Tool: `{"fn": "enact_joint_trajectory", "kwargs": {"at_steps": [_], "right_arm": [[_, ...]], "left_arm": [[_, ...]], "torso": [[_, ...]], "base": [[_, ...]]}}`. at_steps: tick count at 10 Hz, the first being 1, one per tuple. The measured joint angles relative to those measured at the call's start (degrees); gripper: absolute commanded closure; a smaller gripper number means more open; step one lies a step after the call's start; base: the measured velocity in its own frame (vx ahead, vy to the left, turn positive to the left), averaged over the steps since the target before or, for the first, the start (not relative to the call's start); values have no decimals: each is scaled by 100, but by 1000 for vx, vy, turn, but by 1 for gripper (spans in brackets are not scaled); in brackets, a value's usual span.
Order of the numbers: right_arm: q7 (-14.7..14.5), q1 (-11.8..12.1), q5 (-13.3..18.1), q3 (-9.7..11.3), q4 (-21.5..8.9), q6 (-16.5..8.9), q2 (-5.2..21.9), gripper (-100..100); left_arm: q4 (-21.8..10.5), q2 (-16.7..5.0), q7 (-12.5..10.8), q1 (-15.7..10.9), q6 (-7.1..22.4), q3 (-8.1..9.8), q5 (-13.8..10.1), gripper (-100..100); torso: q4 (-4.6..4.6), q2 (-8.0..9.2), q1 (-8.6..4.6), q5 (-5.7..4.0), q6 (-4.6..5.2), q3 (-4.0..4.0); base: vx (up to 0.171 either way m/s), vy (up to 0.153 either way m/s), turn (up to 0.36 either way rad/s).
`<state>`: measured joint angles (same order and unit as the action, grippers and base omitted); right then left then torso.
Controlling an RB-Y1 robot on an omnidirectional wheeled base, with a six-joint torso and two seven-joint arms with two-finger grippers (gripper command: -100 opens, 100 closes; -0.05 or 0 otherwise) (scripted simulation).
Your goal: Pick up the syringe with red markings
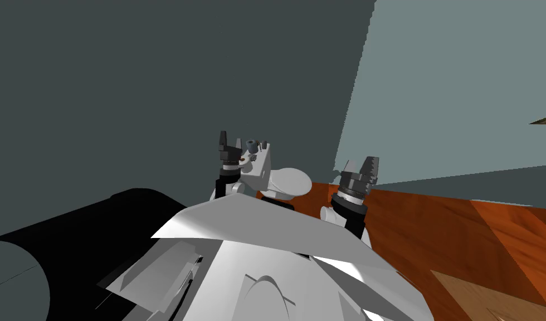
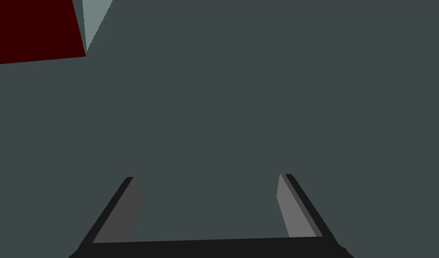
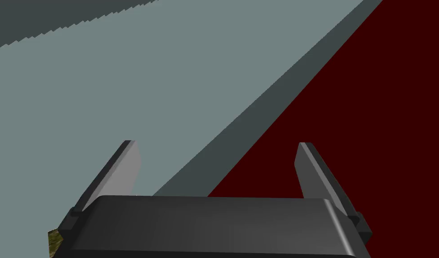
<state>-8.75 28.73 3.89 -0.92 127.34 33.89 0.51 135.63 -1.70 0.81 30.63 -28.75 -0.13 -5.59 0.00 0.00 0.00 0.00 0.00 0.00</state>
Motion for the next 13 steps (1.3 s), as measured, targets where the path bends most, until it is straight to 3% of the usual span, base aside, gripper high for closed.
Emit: {"fn": "enact_joint_trajectory", "kwargs": {"at_steps": [4,8,13], "right_arm": [[0,1,0,1,0,0,-1,0],[0,0,0,0,0,0,0,0],[0,0,0,0,0,0,0,0]], "left_arm": [[-356,-459,-153,-255,-188,116,-438,-100],[-859,-686,-346,-623,-445,254,-1022,-100],[-891,-691,-352,-650,-461,256,-1063,-100]], "torso": [[-5,-21,-29,-6,1,-12],[-2,-4,-12,-3,-1,-3],[1,4,4,0,0,2]], "base": [[49,-73,-34],[11,-38,45],[-2,-10,-15]]}}
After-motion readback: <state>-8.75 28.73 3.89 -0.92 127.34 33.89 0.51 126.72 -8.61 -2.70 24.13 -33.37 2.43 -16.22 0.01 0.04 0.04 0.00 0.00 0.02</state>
